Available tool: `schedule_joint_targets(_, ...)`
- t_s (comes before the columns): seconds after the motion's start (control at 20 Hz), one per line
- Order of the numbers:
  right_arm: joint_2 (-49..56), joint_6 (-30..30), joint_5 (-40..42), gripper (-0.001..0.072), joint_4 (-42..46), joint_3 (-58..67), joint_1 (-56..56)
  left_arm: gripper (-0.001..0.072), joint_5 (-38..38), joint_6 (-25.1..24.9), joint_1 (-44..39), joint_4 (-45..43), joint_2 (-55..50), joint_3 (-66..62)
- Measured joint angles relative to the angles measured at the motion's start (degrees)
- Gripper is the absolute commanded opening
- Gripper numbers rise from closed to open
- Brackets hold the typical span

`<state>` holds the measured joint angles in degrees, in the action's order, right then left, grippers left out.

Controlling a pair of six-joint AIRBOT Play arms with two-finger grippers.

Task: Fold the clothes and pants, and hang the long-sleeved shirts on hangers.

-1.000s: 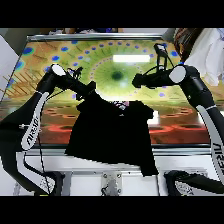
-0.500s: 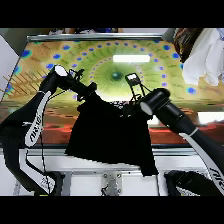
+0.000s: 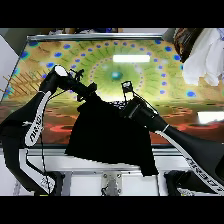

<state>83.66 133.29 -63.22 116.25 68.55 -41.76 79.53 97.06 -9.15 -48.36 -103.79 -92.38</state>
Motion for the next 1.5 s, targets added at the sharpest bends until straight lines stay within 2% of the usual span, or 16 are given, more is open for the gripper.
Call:
schedule_joint_targets(0.05, 0.3, 1.3, 0.7, 0.0456, 0.9, 0.0, 0.5, 0.002, 0.0, 0.0, 0.0, 0.0, 0.0, 0.0)
schedule_joint_targets(0.1, 0.5, 2.2, 1.2, 0.0443, 1.5, 0.0, 1.1, 0.002, 0.0, 0.0, 0.0, 0.0, 0.0, 0.0)
schedule_joint_targets(0.7, 3.3, 7.1, 5.7, 0.0444, 2.1, 0.0, 6.8, 0.002, 0.9, 0.0, 0.0, 0.0, 0.0, 0.0)
schedule_joint_targets(0.75, 3.7, 7.3, 5.9, 0.0422, 2.1, 0.0, 6.9, 0.0021, 1.2, 0.0, 0.0, 0.0, 0.0, 0.0)
schedule_joint_targets(0.8, 4.0, 7.4, 6.1, 0.0207, 2.0, 0.0, 6.9, 0.002, 1.4, 0.0, 0.0, 0.0, 0.0, 0.0)
schedule_joint_targets(0.85, 4.2, 7.4, 6.1, 0.0038, 1.9, 0.0, 7.0, 0.002, 1.5, -0.1, 0.0, 0.0, 0.0, 0.0)
schedule_joint_targets(0.9, 4.2, 7.6, 6.0, 0.0018, 1.8, 0.0, 7.0, 0.002, 1.6, -0.1, 0.0, 0.0, 0.0, 0.0)
schedule_joint_targets(1.05, 2.8, 6.9, 5.9, 0.0016, 1.6, 0.1, 7.1, 0.002, 1.9, -0.1, 0.1, 0.0, 0.0, 0.0)
schedule_joint_targets(1.25, -4.1, -1.8, 3.7, 0.0015, -3.4, 0.6, 7.6, 0.0022, 1.9, -0.3, 1.4, -0.2, 0.1, -1.2)
schedule_joint_targets(1.3, -5.9, -4.0, 3.1, 0.0015, -6.2, 0.7, 8.4, 0.0211, 1.8, -0.6, 1.7, -0.2, 0.1, -2.2)
schedule_joint_targets(1.35, -7.6, -6.0, 2.8, 0.0015, -9.7, 0.9, 9.6, 0.0598, 1.2, -1.0, 1.9, -0.2, 0.1, -3.3)
schedule_joint_targets(1.4, -8.9, -7.5, 2.9, 0.0015, -13.3, 1.1, 11.1, 0.0703, 0.6, -1.8, 2.1, -0.2, 0.1, -4.9)
schedule_joint_targets(1.5, -10.2, -9.3, 4.4, 0.0015, -19.3, 2.1, 14.0, 0.0697, -0.2, -3.5, 2.3, -0.3, 0.1, -8.5)
